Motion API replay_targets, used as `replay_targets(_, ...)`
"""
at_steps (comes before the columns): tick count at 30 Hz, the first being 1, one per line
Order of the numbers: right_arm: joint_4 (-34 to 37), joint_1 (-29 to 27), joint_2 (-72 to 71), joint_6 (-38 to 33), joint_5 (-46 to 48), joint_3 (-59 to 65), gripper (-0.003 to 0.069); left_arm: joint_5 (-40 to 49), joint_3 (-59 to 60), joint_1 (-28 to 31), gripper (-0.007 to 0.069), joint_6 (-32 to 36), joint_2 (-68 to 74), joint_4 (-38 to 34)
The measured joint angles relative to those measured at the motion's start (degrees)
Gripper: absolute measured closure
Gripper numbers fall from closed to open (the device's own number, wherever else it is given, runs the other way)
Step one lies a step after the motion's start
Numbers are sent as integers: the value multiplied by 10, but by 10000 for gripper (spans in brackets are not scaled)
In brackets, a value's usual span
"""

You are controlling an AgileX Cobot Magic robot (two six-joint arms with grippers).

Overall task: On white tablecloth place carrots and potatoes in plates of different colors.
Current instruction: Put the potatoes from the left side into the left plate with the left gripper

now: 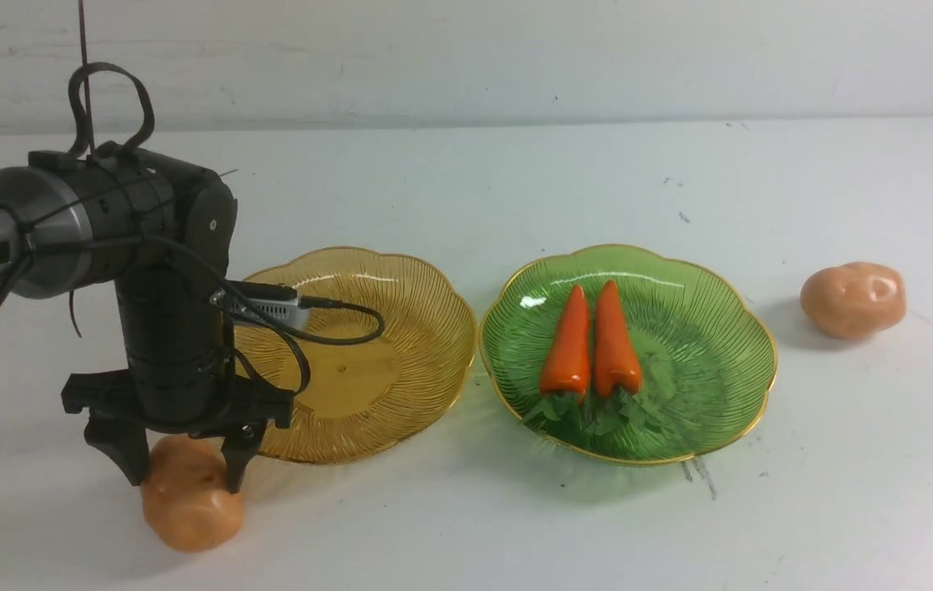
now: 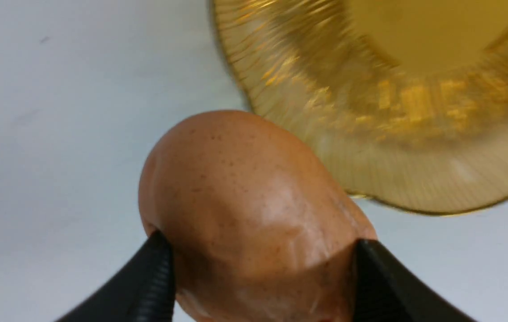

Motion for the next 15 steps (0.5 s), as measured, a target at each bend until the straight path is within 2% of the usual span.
replay_targets(5, 0, 0, 0, 0, 0, 0, 674, -80, -35, 0, 224, 71, 27, -131)
replay_targets(7, -2, 0, 0, 0, 0, 0, 674, -114, -37, 0, 224, 91, 49, -160)
replay_targets(10, -31, 0, 2, 10, -23, 0, 674, -136, -37, 0, 223, 99, 89, -158)
replay_targets(13, -113, 0, 36, 86, -49, -4, 674, -154, -37, 0, 214, 92, 120, -145)
replay_targets(15, -168, 0, 76, 128, -49, -18, 674, -162, -37, 0, 173, 88, 130, -144)
